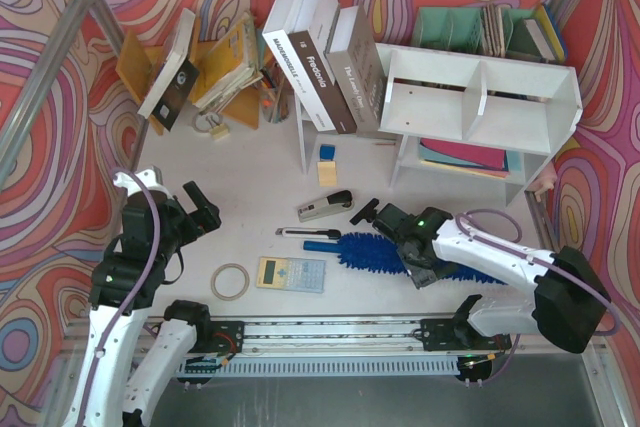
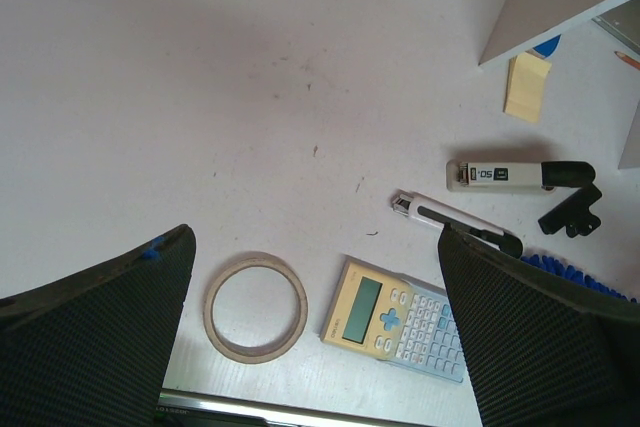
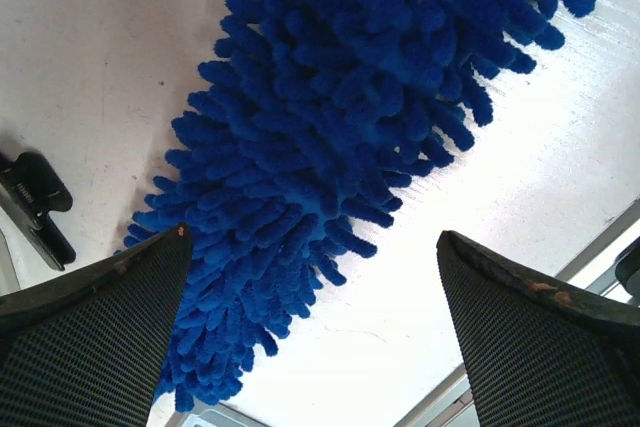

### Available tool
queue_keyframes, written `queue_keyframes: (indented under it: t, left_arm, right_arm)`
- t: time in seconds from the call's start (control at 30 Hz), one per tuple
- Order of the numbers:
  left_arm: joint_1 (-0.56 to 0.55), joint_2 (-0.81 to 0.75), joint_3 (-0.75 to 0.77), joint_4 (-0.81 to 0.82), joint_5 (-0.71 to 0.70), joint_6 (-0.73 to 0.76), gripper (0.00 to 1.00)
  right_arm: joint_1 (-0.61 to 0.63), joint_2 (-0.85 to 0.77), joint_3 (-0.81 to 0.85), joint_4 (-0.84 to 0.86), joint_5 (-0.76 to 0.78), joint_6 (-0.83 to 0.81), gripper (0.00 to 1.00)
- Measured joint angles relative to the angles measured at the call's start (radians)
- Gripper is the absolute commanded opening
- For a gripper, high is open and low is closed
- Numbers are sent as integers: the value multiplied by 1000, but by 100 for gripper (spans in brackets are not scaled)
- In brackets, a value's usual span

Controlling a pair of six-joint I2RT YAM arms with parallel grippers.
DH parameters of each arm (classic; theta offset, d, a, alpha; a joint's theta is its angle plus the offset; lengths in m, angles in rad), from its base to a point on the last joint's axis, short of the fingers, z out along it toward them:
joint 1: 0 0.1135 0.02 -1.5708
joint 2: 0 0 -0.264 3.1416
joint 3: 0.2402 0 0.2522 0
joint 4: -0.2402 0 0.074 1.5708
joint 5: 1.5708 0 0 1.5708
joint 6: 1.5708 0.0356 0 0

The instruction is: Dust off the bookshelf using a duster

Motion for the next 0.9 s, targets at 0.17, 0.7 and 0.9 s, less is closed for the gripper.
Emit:
queue_keyframes:
  t: [0.17,0.7,0.9]
  left_arm:
    - [0,0,0,0,3,0,99]
    - [0,8,0,0,3,0,98]
    - [0,10,0,0,3,0,98]
  right_arm:
    - [0,2,-12,28,-10,44,94]
    - [-8,45,-93,150,-14,113,83]
    - [-10,56,-113,196,-9,119,48]
